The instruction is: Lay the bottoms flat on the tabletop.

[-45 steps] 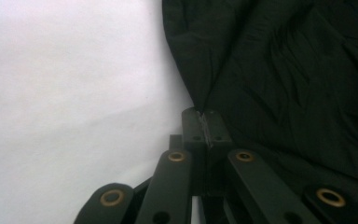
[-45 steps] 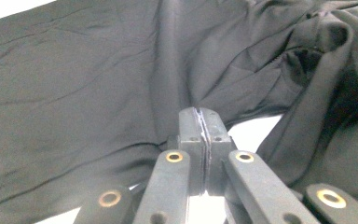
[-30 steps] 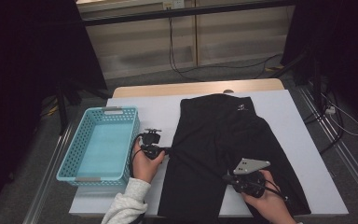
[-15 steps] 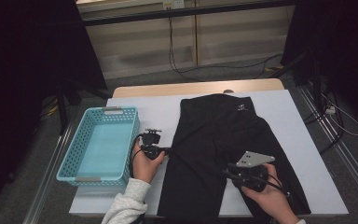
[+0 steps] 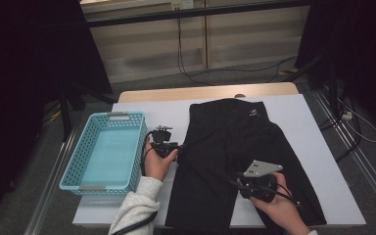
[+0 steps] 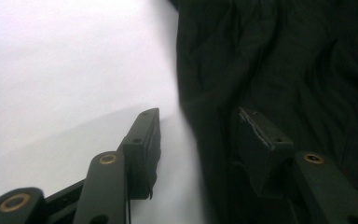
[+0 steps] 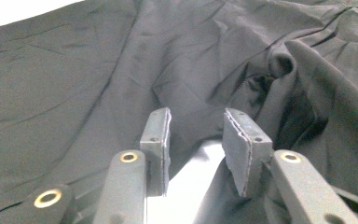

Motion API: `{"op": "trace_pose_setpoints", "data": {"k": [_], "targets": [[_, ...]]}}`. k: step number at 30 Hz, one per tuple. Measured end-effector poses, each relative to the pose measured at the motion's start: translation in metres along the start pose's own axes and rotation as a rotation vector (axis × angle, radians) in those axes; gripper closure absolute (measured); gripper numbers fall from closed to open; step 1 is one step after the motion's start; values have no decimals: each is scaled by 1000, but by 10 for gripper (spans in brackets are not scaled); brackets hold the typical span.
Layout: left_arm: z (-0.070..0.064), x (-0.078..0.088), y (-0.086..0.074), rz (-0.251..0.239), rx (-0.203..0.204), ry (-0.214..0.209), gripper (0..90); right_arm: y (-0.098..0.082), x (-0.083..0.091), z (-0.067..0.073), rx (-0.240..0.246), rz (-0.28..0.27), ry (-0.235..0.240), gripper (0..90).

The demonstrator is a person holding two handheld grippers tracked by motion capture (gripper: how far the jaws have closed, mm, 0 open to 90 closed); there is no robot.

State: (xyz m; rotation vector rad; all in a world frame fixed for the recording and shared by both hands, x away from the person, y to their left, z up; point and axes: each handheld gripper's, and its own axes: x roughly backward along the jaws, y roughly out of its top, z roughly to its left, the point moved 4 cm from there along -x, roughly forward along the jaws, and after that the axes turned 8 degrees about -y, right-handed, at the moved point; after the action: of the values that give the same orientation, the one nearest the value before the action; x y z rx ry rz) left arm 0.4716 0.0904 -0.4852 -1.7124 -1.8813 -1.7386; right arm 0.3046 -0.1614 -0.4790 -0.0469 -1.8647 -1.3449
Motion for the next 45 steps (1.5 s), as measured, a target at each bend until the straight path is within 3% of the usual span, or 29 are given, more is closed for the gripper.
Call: {"op": "trace_pose_setpoints", "data": {"k": [10,12,18,20,24,29,33,34,36,39,41,45], "targets": [[3,-9,9,8,1,3,583,0,3,-1,-5,-8,-8,581],[4,-9,8,7,-1,4,634,0,3,0,-3,-5,0,581],[2,-11,6,21,49,-27,886,-1,-2,8,8,11,22,583],[1,-11,7,27,47,-27,900,-1,-4,11,16,18,29,590],[1,-10,10,49,41,-8,900,-3,-8,13,19,30,40,605],[14,-4,13,21,65,26,900,-3,-13,19,26,31,51,640],[21,0,14,24,65,32,900,0,-18,26,33,23,83,810],[22,2,14,15,72,56,900,1,-19,27,30,22,92,868],[23,3,15,17,76,58,900,2,-21,32,7,23,127,885],[20,2,13,30,66,44,900,5,-20,38,39,24,139,866],[18,3,12,32,50,34,864,7,-16,33,46,16,122,761],[13,7,8,28,5,15,601,12,2,8,-3,-25,49,598]]}}
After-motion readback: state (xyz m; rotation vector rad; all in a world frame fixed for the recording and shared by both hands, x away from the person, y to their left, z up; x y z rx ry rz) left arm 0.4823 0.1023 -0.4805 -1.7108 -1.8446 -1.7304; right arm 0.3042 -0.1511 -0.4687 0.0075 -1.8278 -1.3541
